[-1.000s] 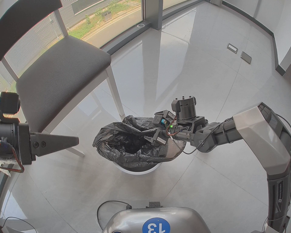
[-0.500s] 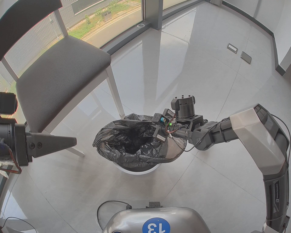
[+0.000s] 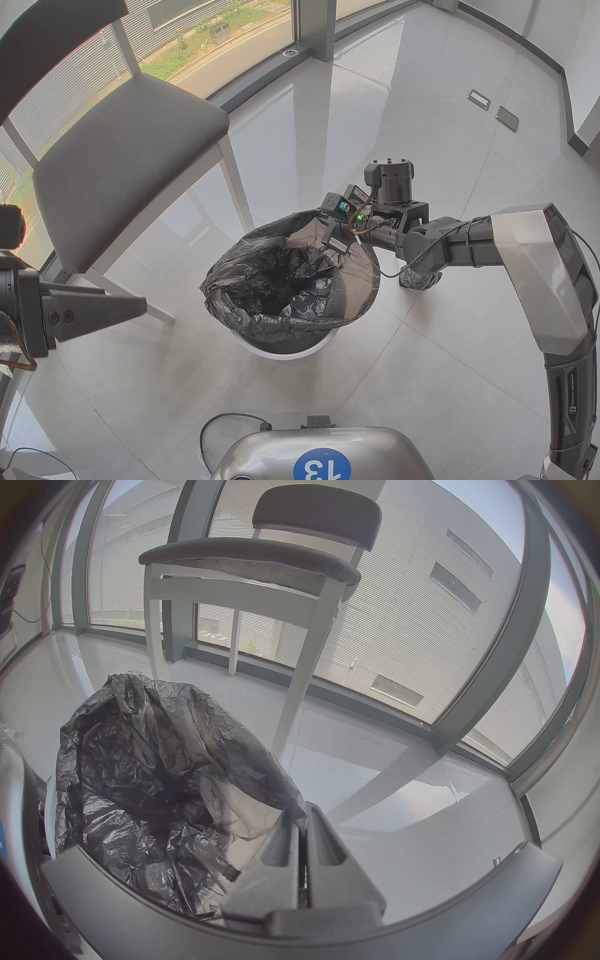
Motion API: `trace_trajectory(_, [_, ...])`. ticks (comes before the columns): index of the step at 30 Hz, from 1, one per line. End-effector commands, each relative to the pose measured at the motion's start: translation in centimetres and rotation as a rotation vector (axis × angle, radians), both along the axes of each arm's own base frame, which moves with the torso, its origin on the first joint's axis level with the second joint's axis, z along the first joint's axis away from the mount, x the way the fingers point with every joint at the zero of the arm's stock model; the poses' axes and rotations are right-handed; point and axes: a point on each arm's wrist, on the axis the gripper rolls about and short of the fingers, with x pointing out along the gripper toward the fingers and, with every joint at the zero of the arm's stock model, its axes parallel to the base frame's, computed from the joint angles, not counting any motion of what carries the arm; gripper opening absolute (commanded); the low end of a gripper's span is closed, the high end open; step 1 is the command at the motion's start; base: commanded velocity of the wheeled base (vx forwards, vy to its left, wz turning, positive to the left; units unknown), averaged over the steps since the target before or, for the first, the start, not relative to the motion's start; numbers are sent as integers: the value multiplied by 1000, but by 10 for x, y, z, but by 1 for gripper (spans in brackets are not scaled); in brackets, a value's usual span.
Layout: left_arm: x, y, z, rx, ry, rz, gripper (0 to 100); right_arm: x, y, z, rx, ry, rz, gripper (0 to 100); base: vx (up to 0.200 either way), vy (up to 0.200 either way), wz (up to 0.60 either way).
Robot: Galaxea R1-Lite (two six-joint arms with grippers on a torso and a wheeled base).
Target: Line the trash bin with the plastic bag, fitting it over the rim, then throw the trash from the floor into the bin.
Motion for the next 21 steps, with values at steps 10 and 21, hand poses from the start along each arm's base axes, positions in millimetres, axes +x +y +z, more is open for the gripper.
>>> trace_trajectory(10, [-10, 6, -3, -8, -12, -1, 100, 9, 6, 2, -7, -8, -3, 0, 0, 0, 0])
trace_trajectory(21, [-9, 5, -5, -6, -10, -2, 100, 12, 2, 3, 3, -9, -13, 100, 0, 0, 0])
